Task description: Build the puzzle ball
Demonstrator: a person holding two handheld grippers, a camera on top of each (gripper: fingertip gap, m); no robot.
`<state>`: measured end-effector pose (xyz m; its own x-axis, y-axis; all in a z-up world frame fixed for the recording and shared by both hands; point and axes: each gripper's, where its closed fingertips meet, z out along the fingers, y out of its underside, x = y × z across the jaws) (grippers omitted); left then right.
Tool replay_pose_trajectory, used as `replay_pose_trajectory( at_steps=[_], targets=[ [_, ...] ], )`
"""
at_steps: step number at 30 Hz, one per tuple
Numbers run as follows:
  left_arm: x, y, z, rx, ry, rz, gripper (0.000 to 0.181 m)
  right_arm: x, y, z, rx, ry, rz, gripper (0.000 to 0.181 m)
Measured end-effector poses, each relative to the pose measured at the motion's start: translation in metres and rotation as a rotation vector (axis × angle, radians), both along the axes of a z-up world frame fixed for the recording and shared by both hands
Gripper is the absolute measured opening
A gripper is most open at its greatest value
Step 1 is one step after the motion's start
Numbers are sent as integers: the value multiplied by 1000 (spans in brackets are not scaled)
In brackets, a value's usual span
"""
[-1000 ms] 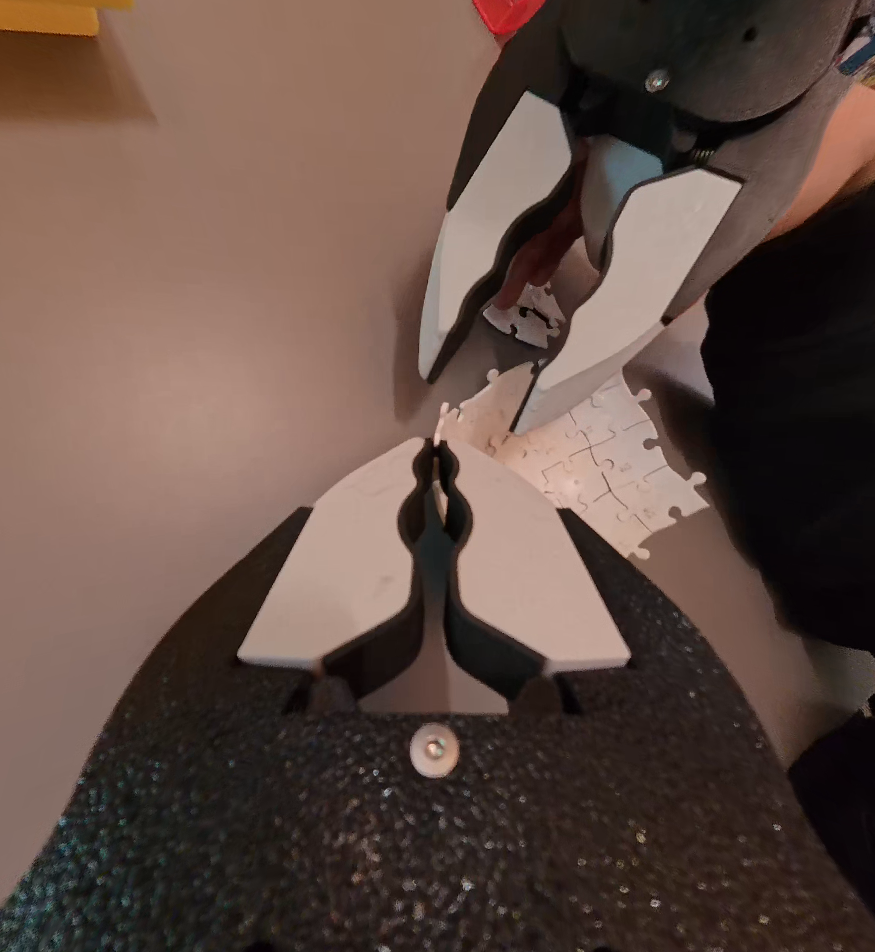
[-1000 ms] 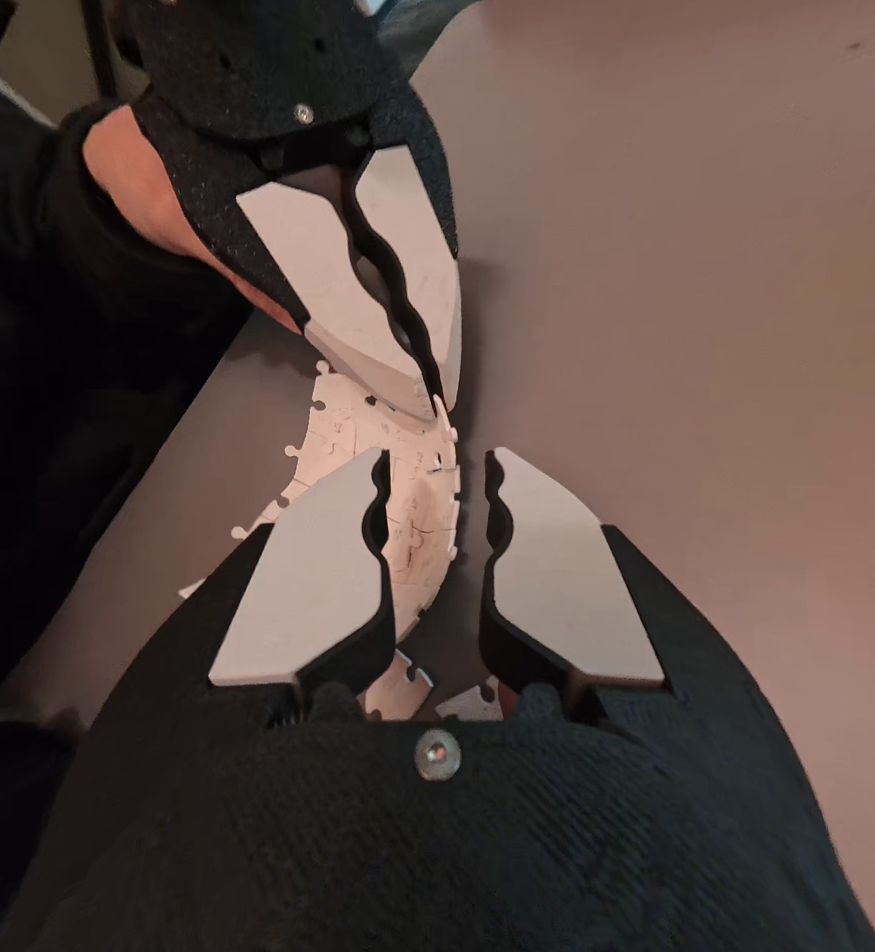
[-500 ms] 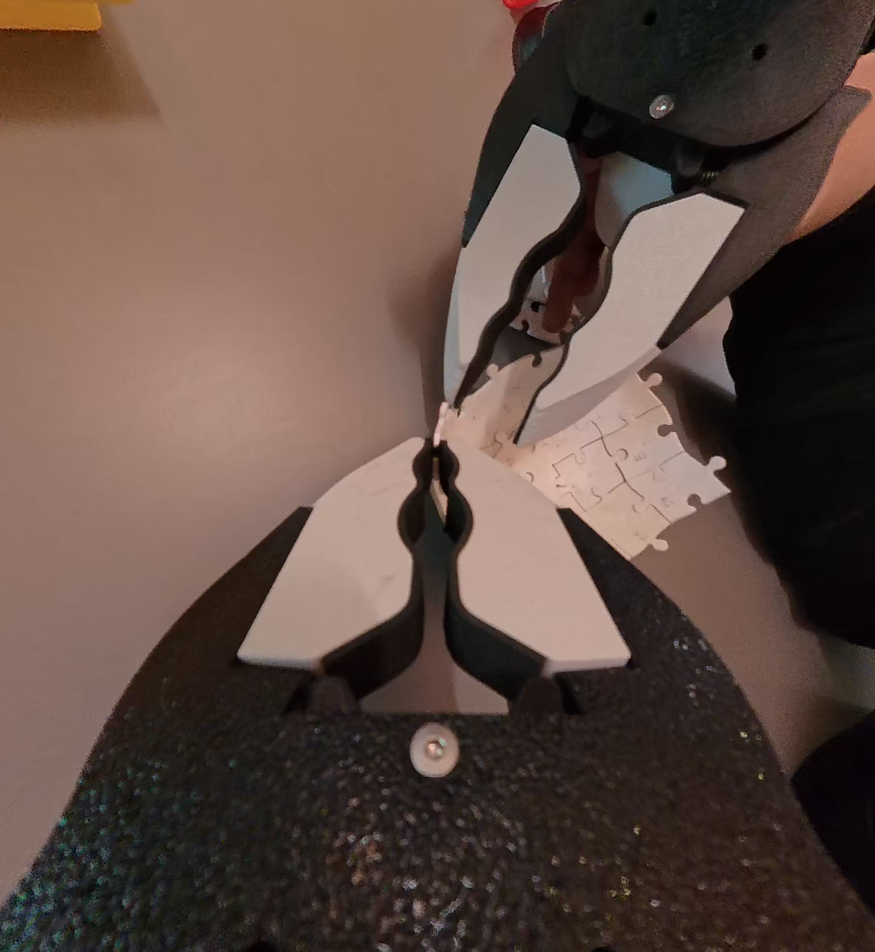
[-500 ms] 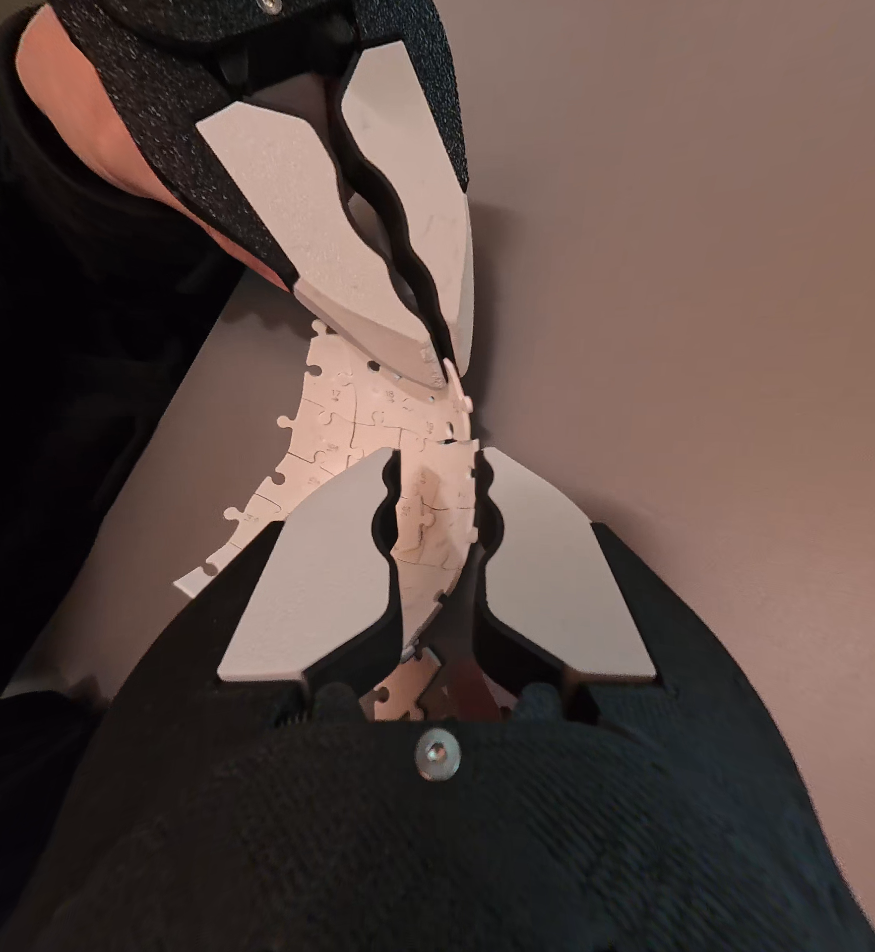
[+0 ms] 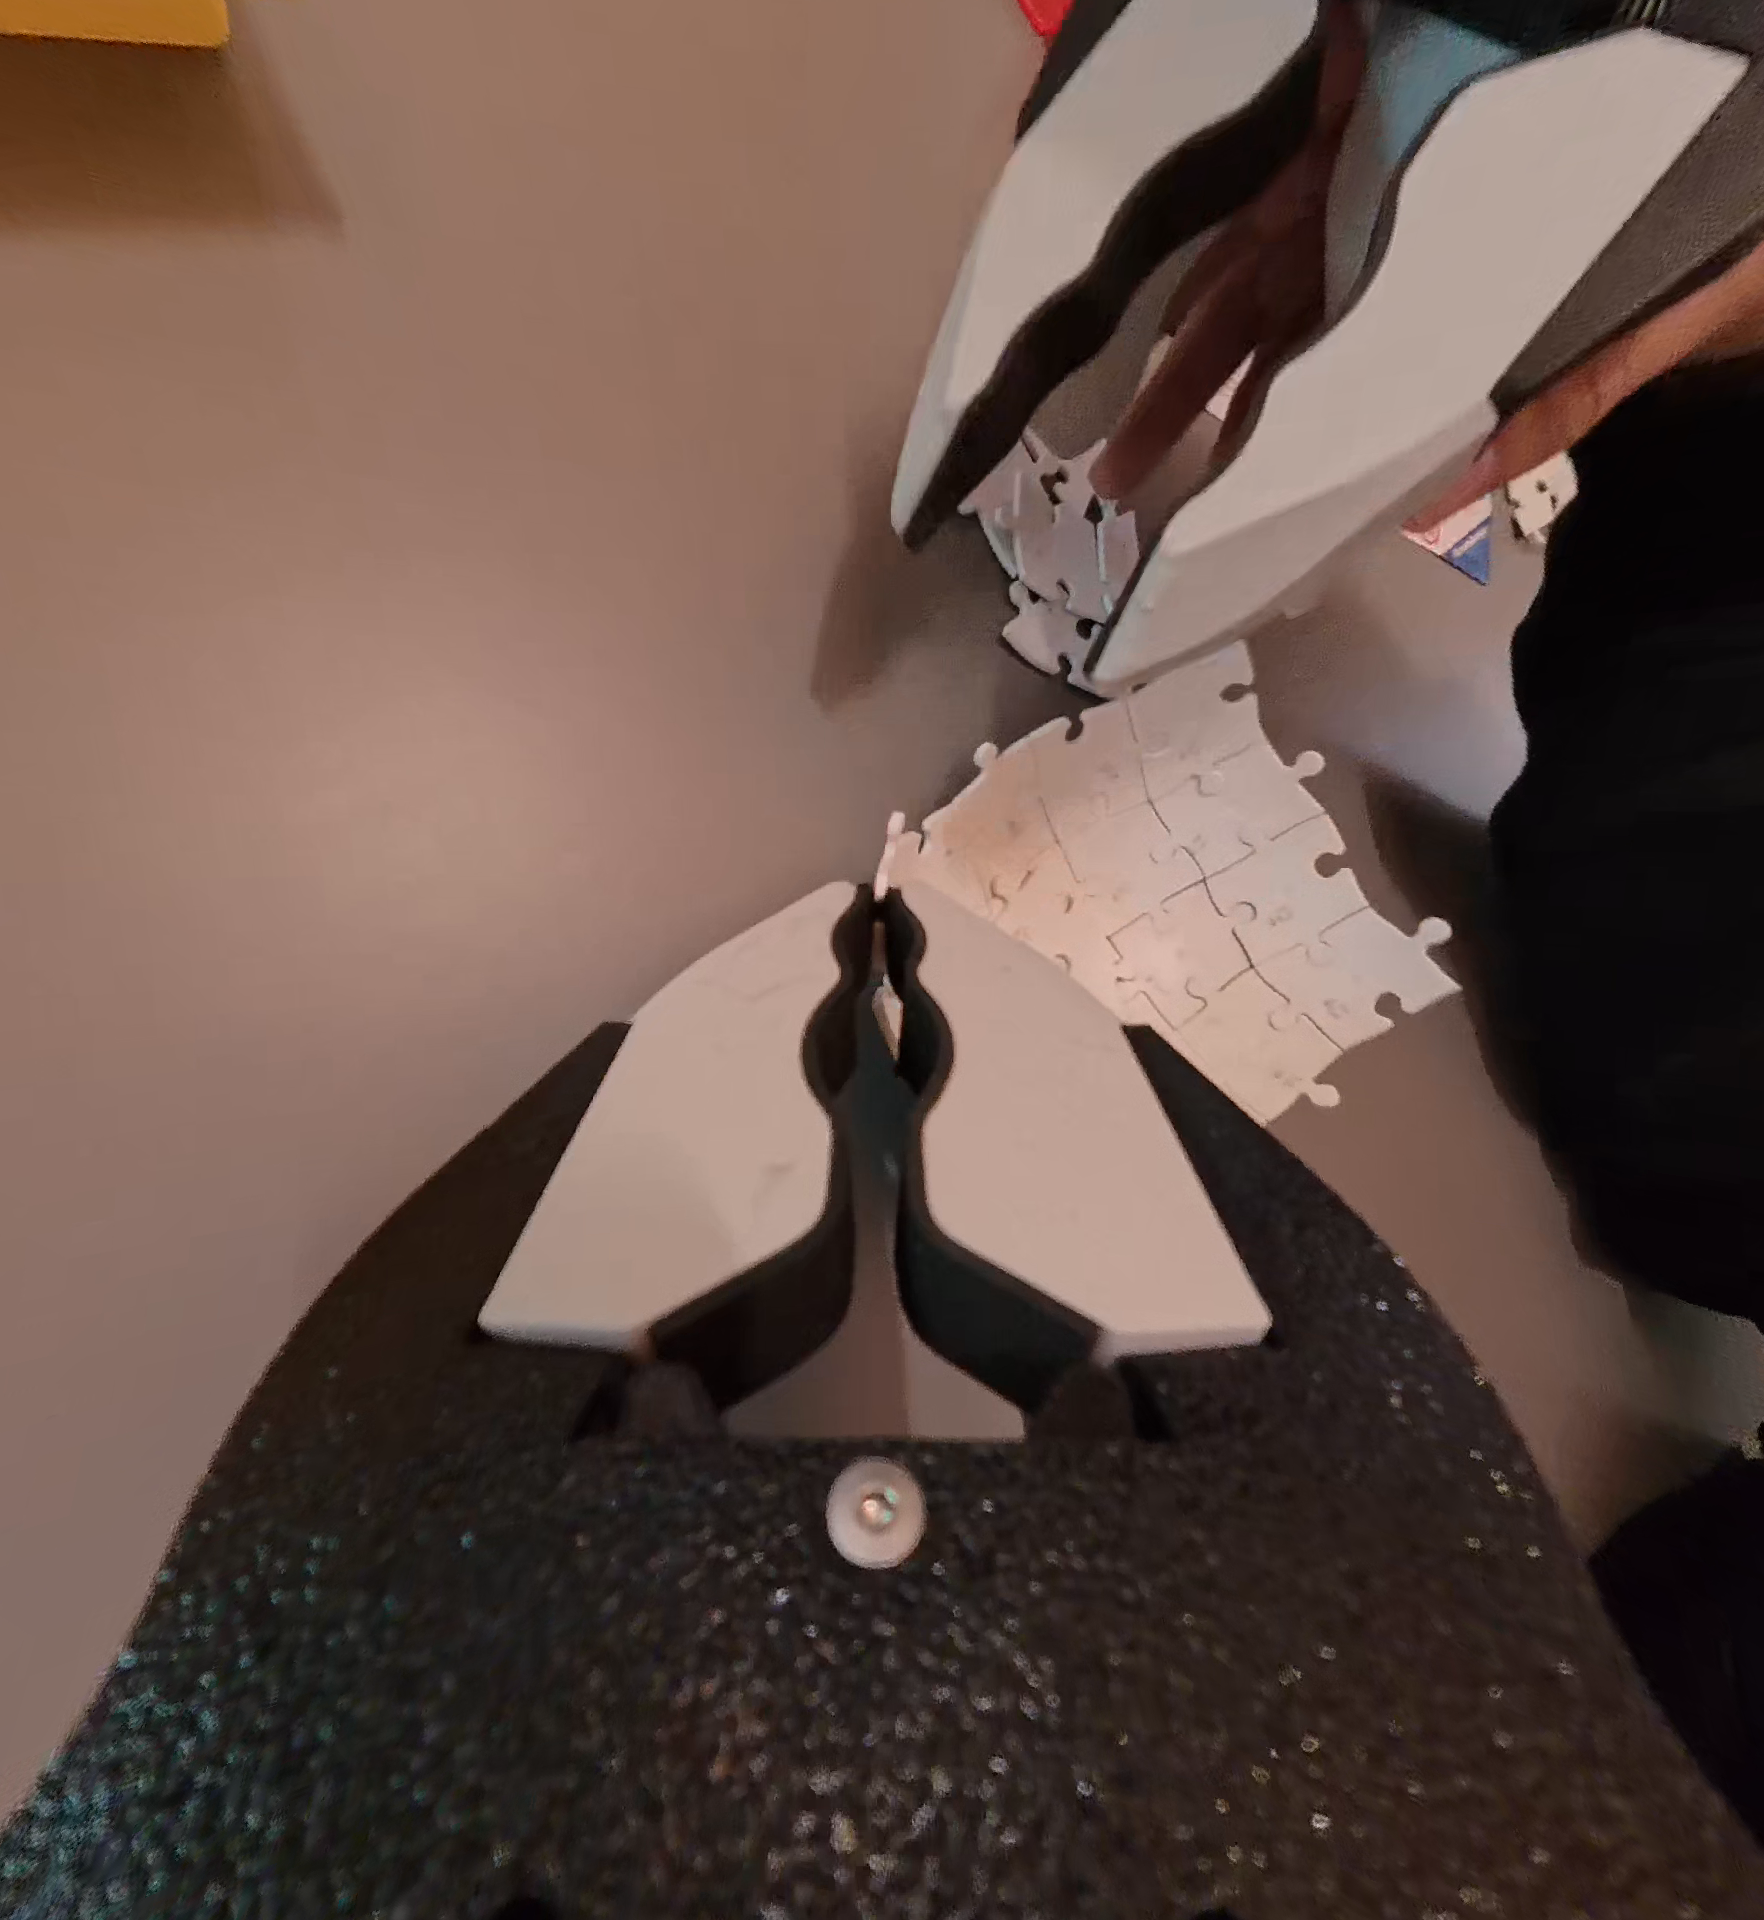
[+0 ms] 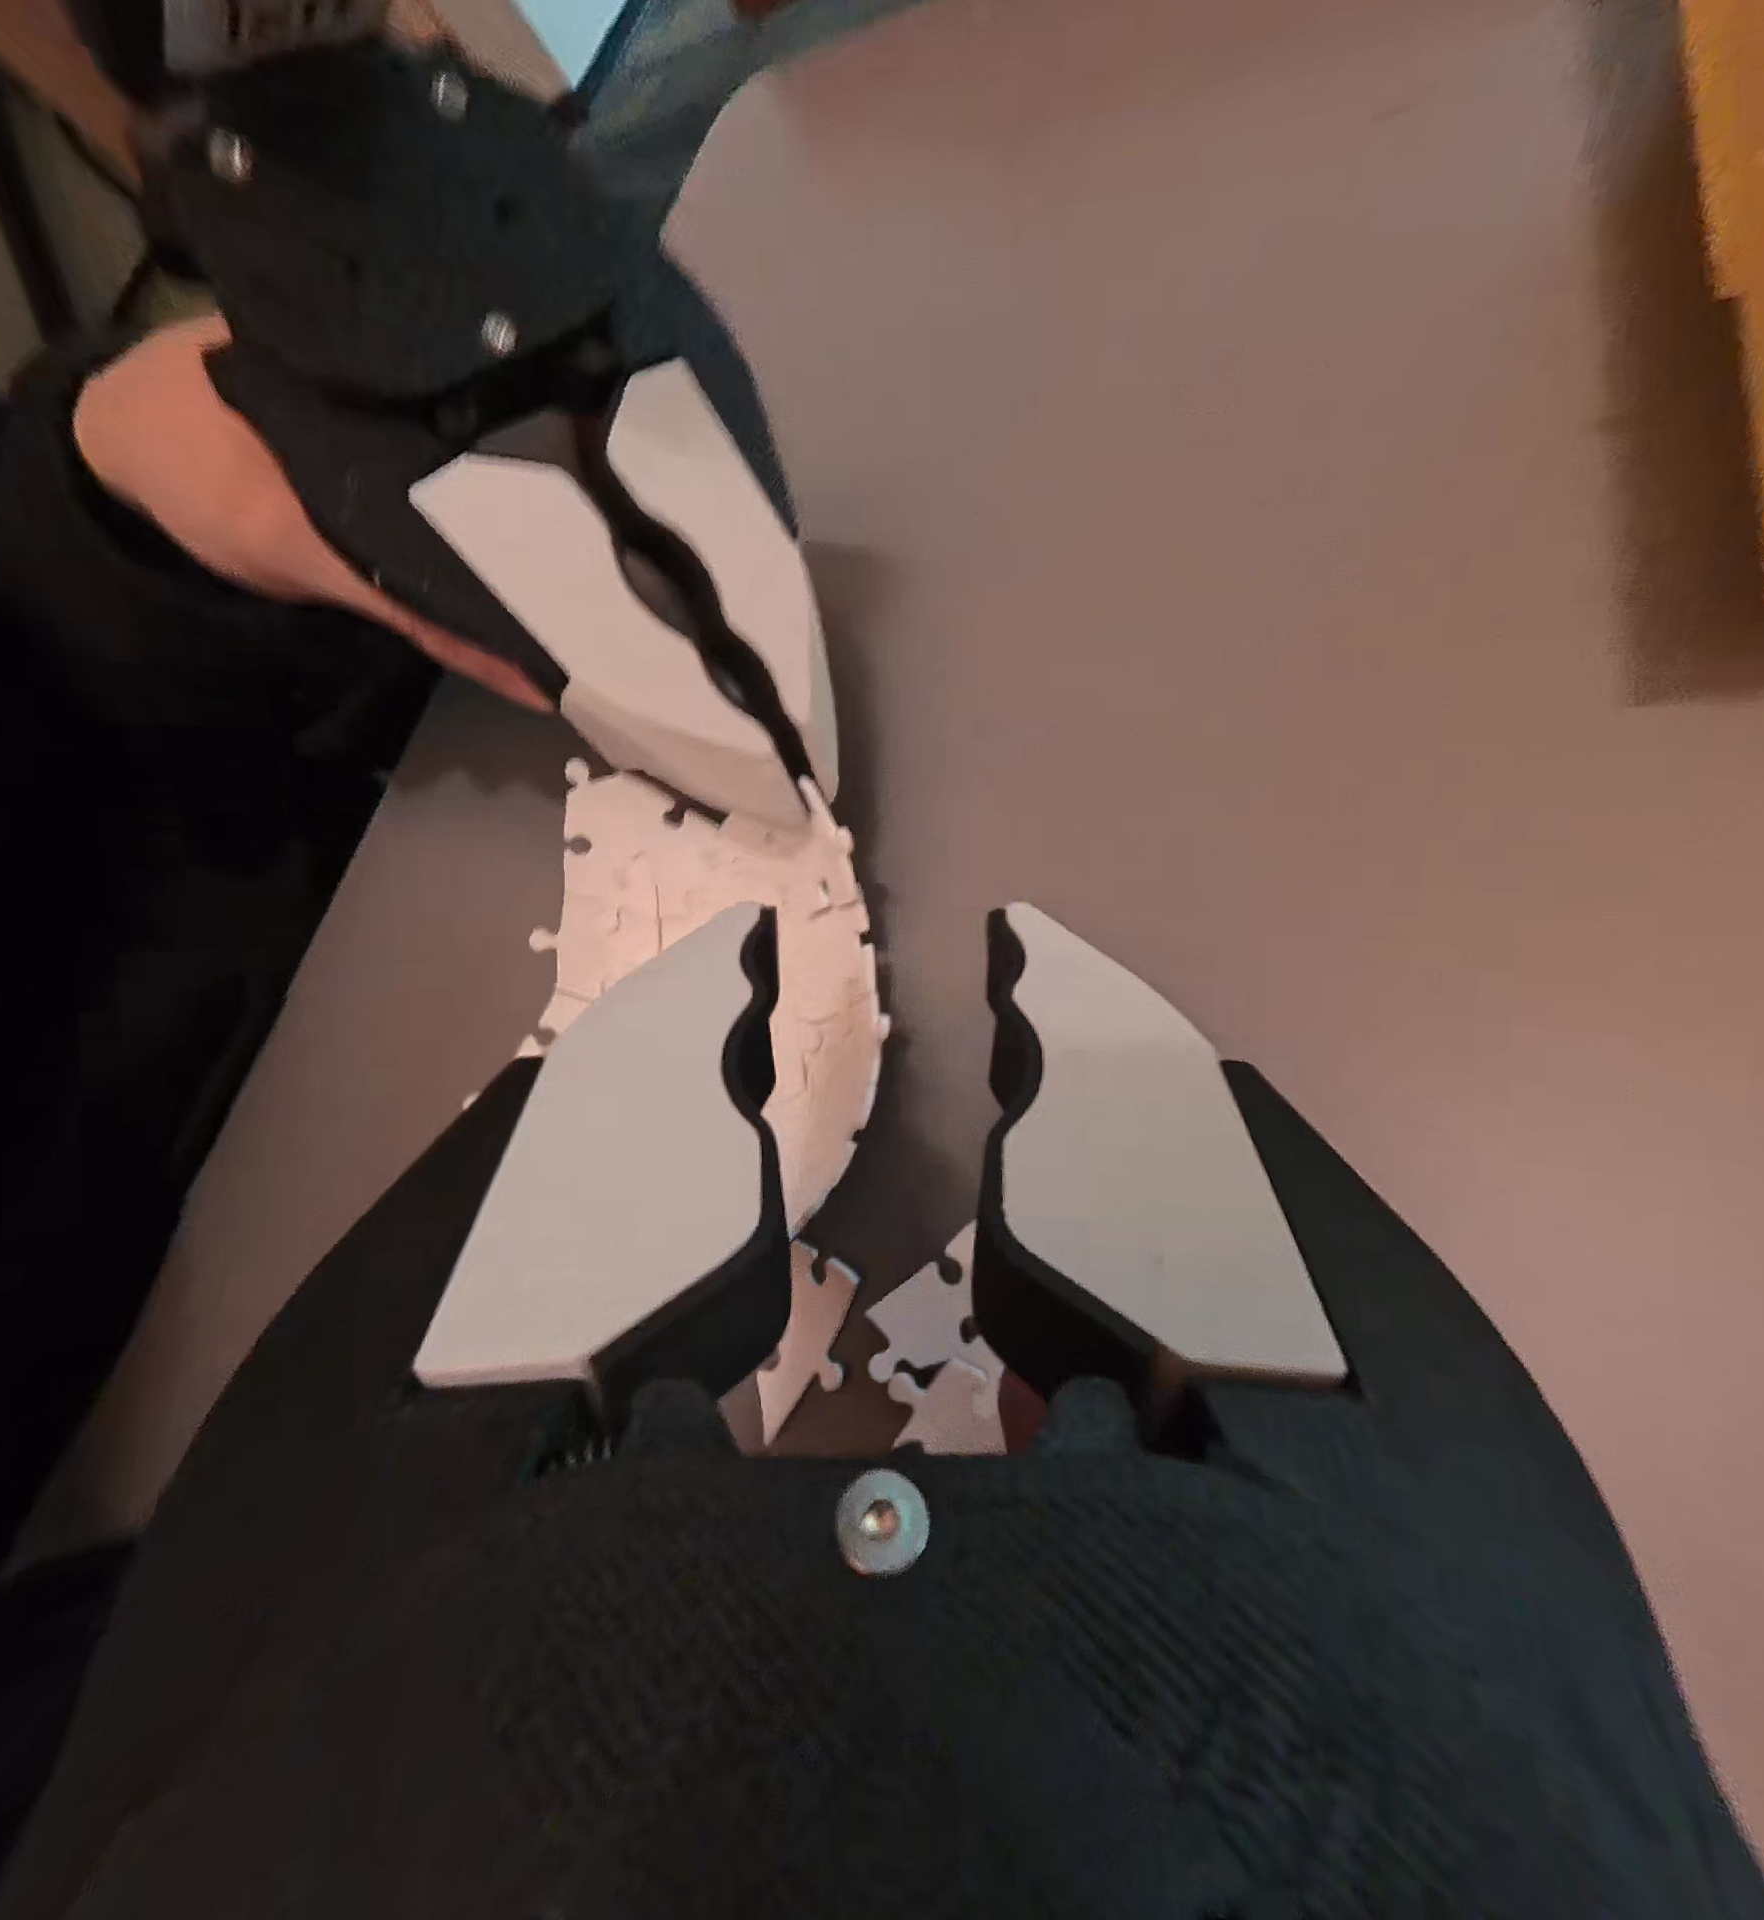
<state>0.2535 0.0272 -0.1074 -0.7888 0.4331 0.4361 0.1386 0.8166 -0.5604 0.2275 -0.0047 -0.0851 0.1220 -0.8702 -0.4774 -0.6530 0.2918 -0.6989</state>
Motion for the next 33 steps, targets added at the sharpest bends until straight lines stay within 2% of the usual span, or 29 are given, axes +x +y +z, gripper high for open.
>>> replay_pose_trajectory(
  at_steps=[3,9,15,18,24,28,31,33],
  targets=[
    [1,0,-1,1,2,13,1,7,2,5,16,-35,85,37],
    [6,3,-2,7,8,47,1,19,19,-11,-9,8,340,36],
    [9,7,-3,19,14,66,1,28,33,-18,45,7,462,40],
    [7,7,-4,25,11,57,2,23,38,-23,80,73,459,38],
    [3,3,0,11,-5,23,1,7,42,-14,141,79,407,37],
    [1,-1,1,13,-12,17,1,2,33,-13,200,94,329,28],
    [3,-3,-1,22,-16,29,1,8,22,-15,198,101,257,23],
    [4,-2,-2,29,-19,33,1,11,19,-18,158,99,257,21]
  ],
)
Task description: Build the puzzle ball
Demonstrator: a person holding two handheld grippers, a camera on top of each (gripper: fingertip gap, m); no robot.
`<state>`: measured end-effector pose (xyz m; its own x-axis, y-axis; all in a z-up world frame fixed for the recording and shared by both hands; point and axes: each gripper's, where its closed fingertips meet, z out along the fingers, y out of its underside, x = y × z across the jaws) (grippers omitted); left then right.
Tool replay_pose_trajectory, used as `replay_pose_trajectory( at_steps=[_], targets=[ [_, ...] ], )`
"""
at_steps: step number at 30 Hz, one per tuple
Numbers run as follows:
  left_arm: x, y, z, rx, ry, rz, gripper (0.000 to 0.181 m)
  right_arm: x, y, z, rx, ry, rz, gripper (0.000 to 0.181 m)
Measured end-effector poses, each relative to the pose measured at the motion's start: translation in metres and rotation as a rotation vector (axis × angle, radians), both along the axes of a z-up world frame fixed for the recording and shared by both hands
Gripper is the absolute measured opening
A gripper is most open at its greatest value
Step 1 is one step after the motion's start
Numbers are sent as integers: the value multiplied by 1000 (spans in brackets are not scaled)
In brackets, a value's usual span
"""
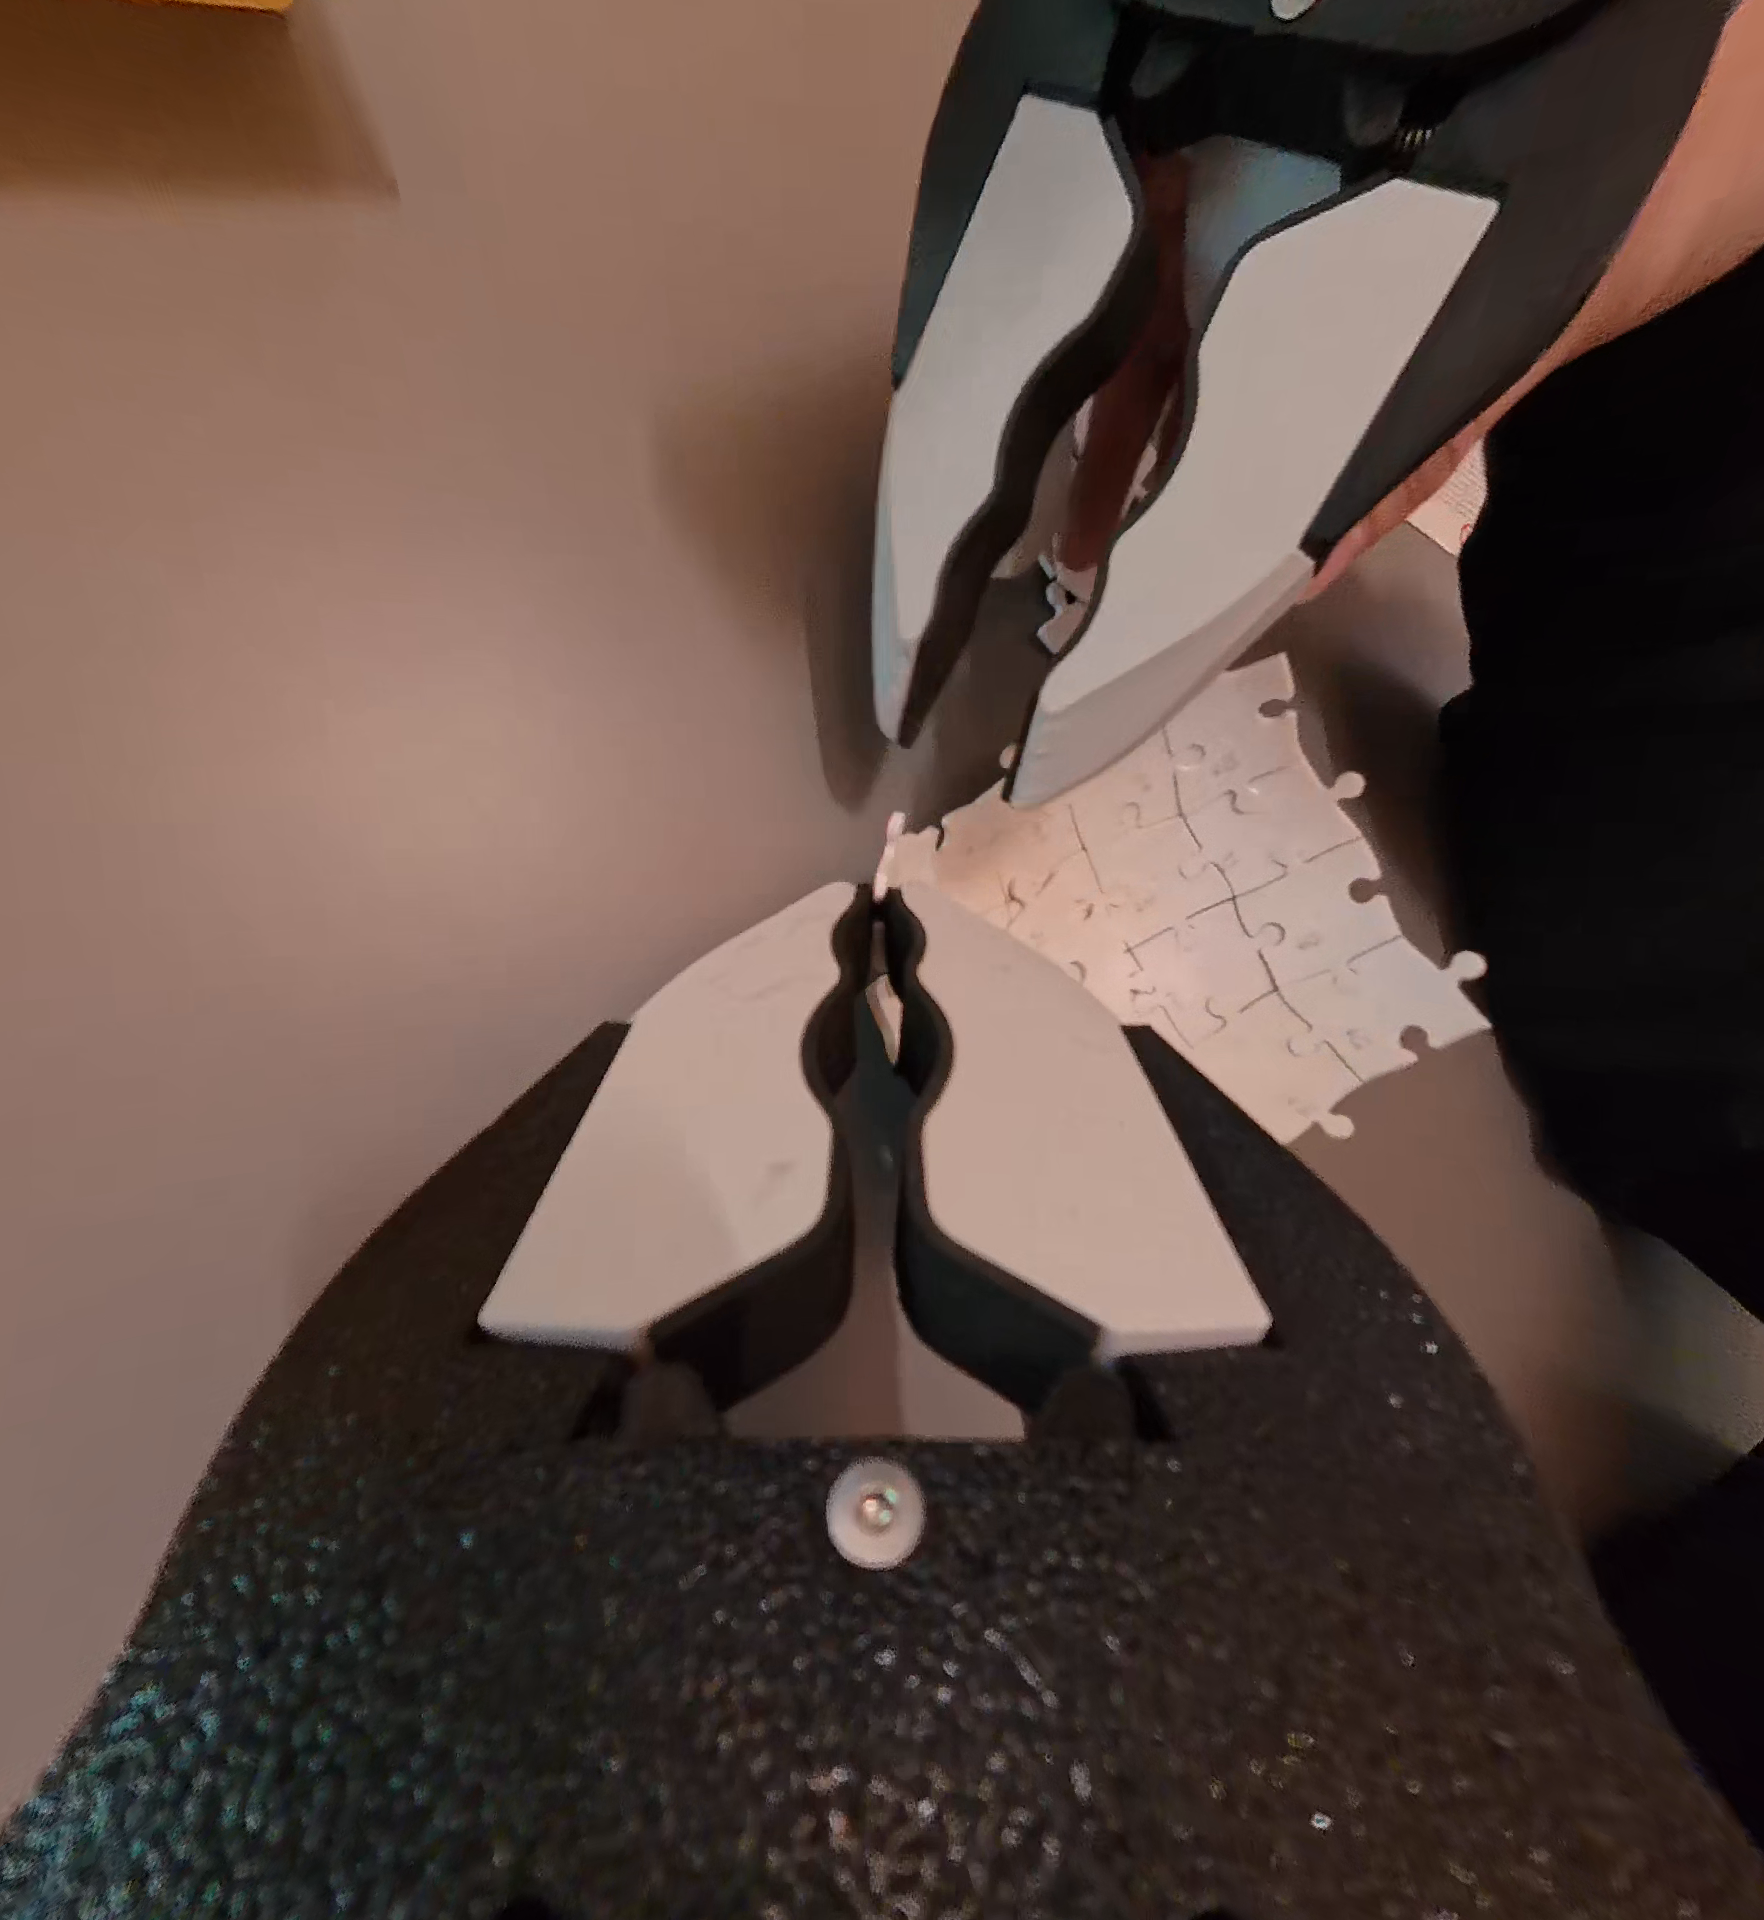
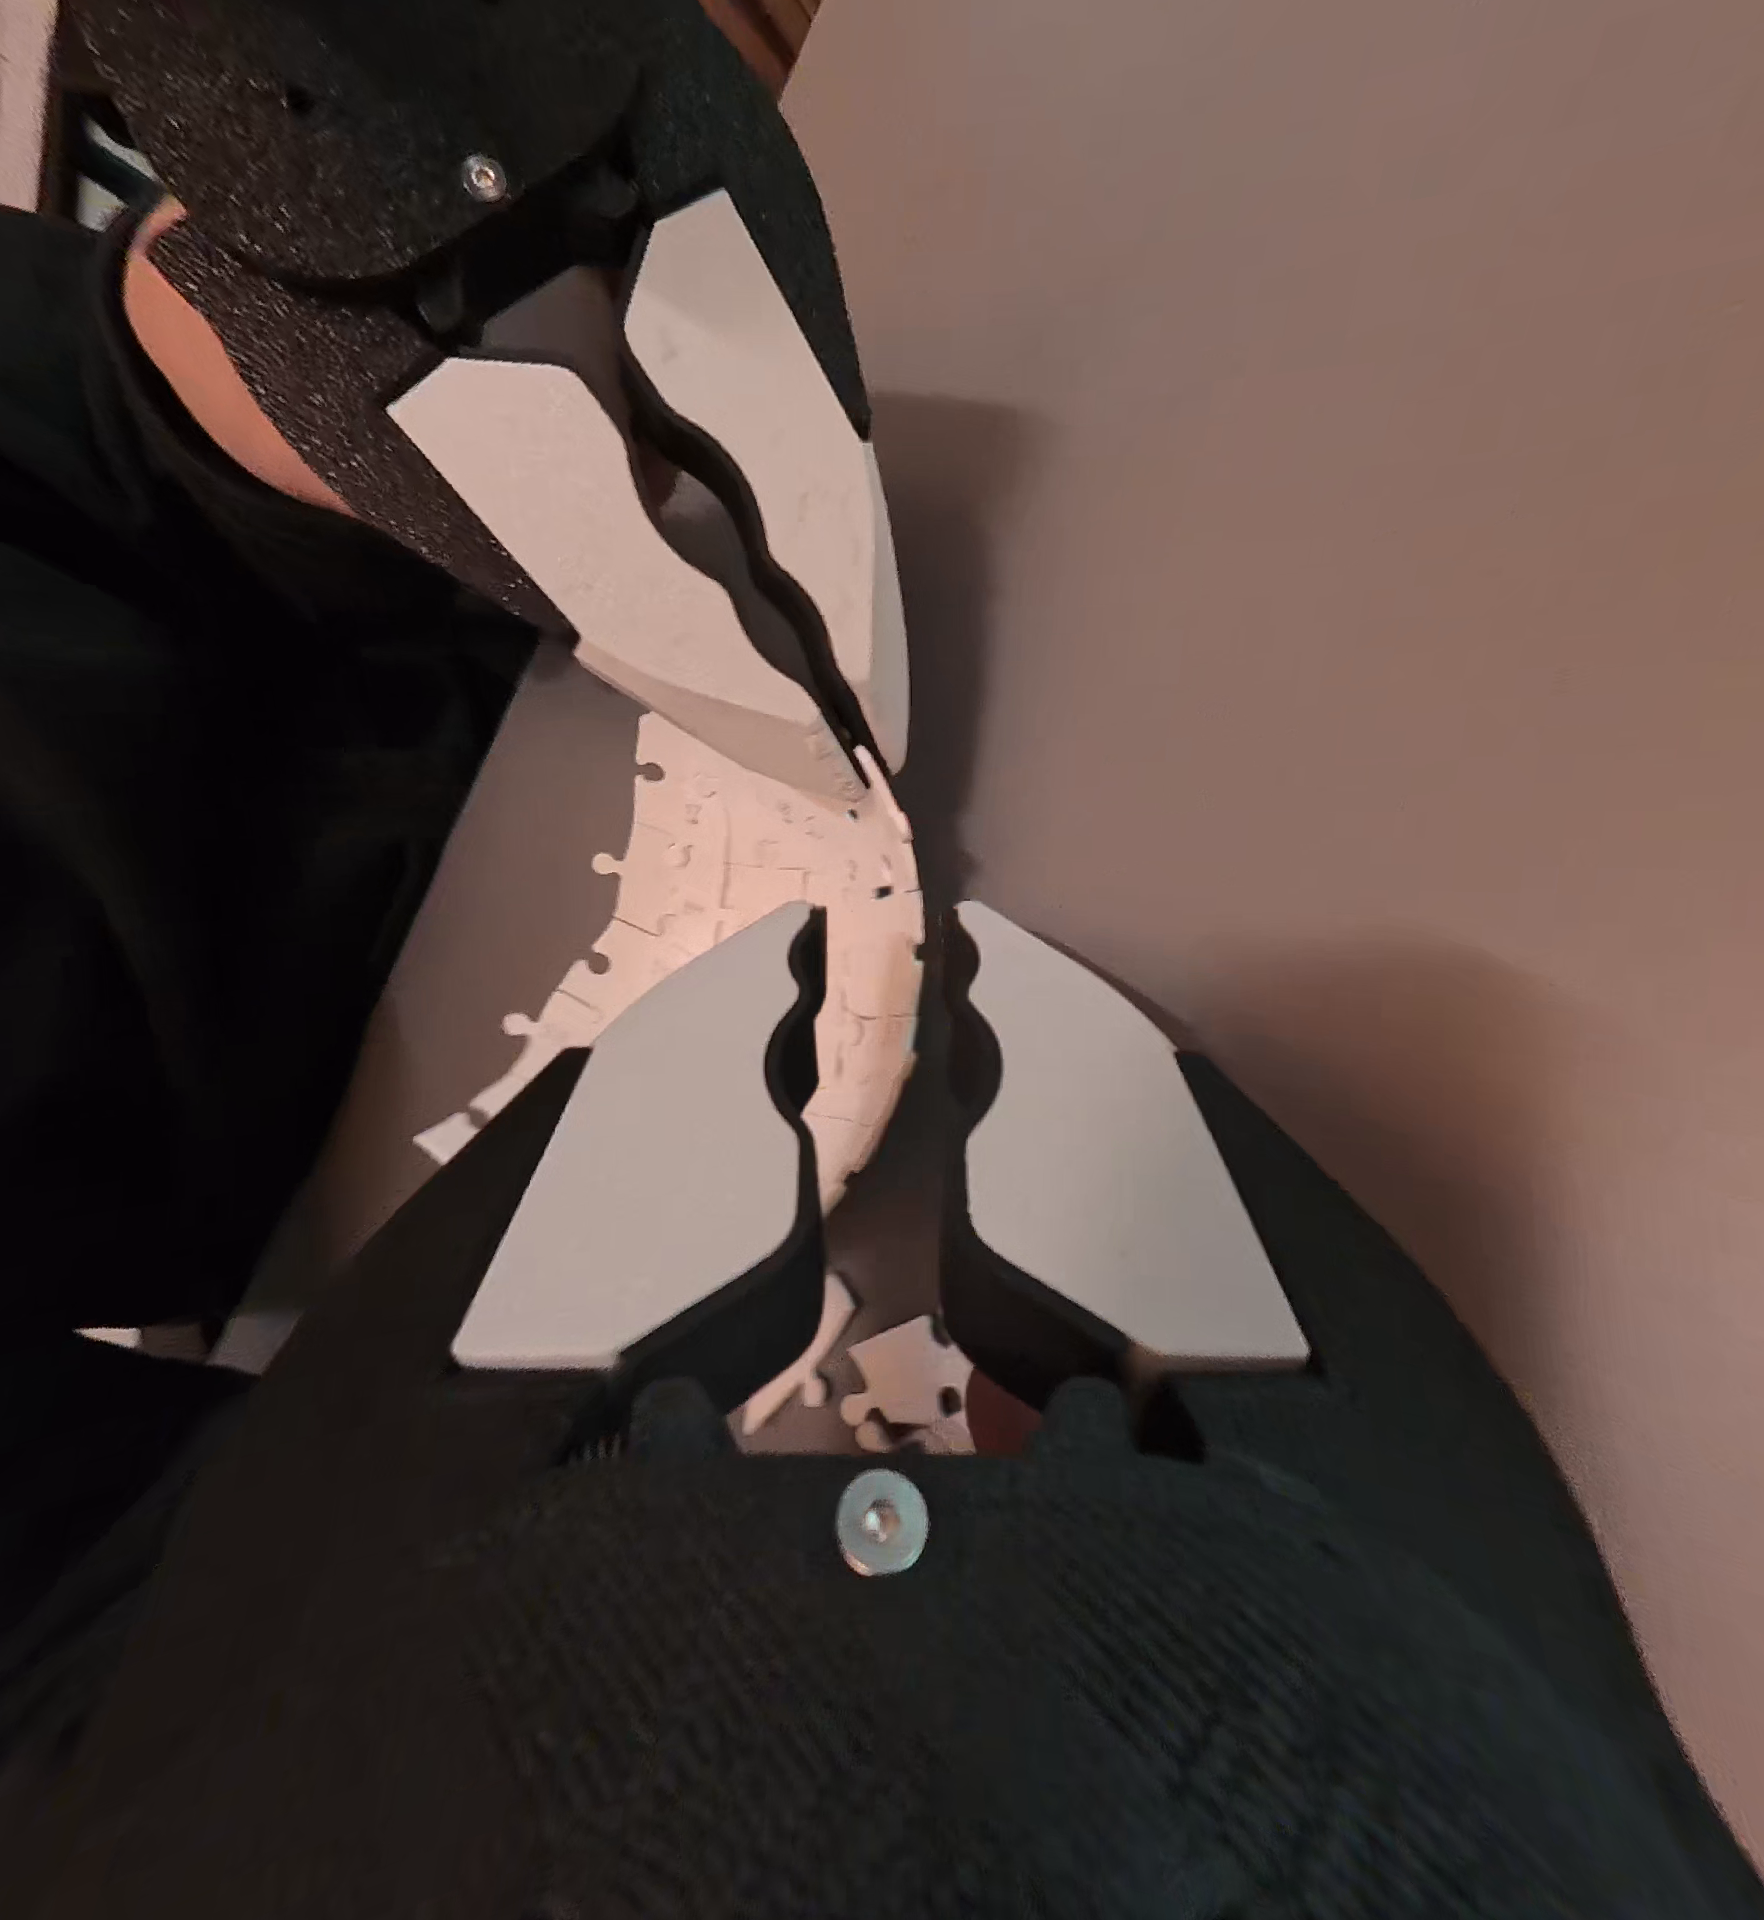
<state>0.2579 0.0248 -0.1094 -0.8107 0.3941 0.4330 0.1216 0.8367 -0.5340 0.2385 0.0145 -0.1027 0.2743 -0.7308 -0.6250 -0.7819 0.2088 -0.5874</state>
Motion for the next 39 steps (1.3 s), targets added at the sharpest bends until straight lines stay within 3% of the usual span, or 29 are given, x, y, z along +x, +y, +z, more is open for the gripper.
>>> replay_pose_trajectory(
  at_steps=[2,8,33,39],
  targets=[
    [1,0,-1,9,2,5,1,5,-4,-4,-72,-20,7,28],
    [1,0,-1,22,17,20,1,11,2,-12,-62,-9,47,27],
    [0,3,-3,48,-8,10,2,10,14,-19,-68,-5,109,4],
    [2,5,3,46,1,3,17,5,17,-14,-103,-15,136,3]
  ],
)
